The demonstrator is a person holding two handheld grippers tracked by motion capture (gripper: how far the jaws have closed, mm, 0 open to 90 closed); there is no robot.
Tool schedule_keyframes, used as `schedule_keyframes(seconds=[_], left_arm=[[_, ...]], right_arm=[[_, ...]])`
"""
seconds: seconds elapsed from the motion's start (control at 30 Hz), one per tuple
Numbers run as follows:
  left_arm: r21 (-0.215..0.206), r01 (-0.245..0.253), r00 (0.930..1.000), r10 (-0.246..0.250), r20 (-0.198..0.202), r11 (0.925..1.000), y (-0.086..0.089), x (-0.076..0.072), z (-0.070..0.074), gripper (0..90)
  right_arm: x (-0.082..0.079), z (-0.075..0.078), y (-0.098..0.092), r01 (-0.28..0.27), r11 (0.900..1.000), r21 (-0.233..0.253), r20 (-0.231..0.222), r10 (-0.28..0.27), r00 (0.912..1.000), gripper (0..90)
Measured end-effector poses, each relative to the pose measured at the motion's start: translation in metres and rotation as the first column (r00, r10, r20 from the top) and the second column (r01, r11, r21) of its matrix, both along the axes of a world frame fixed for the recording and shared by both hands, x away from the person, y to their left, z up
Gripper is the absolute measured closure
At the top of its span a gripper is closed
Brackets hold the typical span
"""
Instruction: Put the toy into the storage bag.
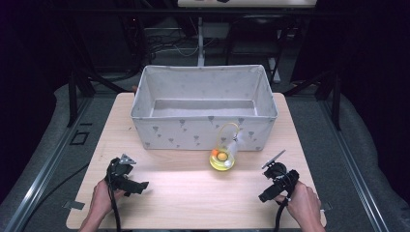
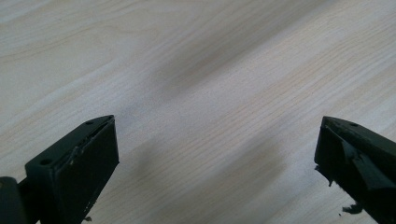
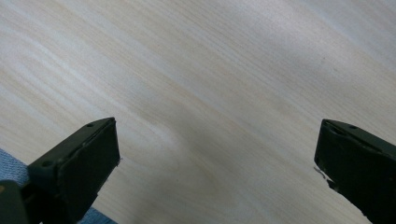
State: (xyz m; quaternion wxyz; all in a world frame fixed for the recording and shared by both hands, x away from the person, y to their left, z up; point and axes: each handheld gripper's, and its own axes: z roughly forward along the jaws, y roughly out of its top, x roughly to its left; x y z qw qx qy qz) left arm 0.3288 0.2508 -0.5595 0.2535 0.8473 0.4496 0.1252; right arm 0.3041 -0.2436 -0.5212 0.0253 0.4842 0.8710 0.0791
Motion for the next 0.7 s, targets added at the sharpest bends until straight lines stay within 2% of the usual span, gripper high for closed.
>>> schedule_keyframes(seconds=[0.1, 0.13, 0.17, 0.2, 0.37, 0.43, 0.63, 0.7], left_arm=[[0.003, -0.004, 1.0, 0.004, 0.005, 1.0, 0.0, 0.0, 0.0, 0.0], [0.006, -0.008, 0.9999, 0.008, 0.012, 1.0, 0.0, 0.0, 0.001, 0.0], [0.007, -0.008, 0.9999, 0.008, 0.014, 0.9999, -0.001, -0.001, 0.001, 0.0], [0.011, -0.008, 0.9998, 0.007, 0.016, 0.9999, -0.001, 0.0, 0.001, 0.0], [0.017, -0.008, 0.9998, 0.008, 0.02, 0.9998, -0.002, 0.0, 0.001, 0.0], [0.017, -0.011, 0.9997, 0.01, 0.023, 0.9998, -0.001, -0.001, 0.001, 0.0], [0.019, -0.018, 0.9995, 0.017, 0.026, 0.9997, 0.0, -0.001, 0.001, 0.0], [0.018, -0.014, 0.9996, 0.014, 0.023, 0.9997, 0.0, -0.001, 0.0, 0.0]], right_arm=[[0.0, 0.0, 0.0, -0.004, 1.0, -0.004, 0.002, 0.004, 1.0, 0.0], [0.0, 0.0, 0.0, -0.004, 1.0, -0.009, -0.011, 0.004, 0.9999, 0.0], [-0.001, -0.001, 0.0, 0.003, 1.0, 0.0, -0.004, -0.003, 1.0, 0.0], [-0.001, 0.0, 0.0, -0.004, 1.0, -0.007, -0.017, 0.004, 0.9998, 0.0], [-0.001, 0.004, 0.001, -0.012, 1.0, -0.009, -0.027, 0.011, 0.9996, 0.0], [-0.003, 0.007, 0.005, 0.001, 1.0, -0.003, 0.004, -0.001, 1.0, 0.0], [-0.002, 0.019, 0.012, -0.026, 1.0, -0.003, -0.003, 0.026, 0.9997, 0.0], [-0.002, 0.023, 0.015, -0.027, 1.0, 0.012, 0.0, 0.027, 0.9996, 0.0]])
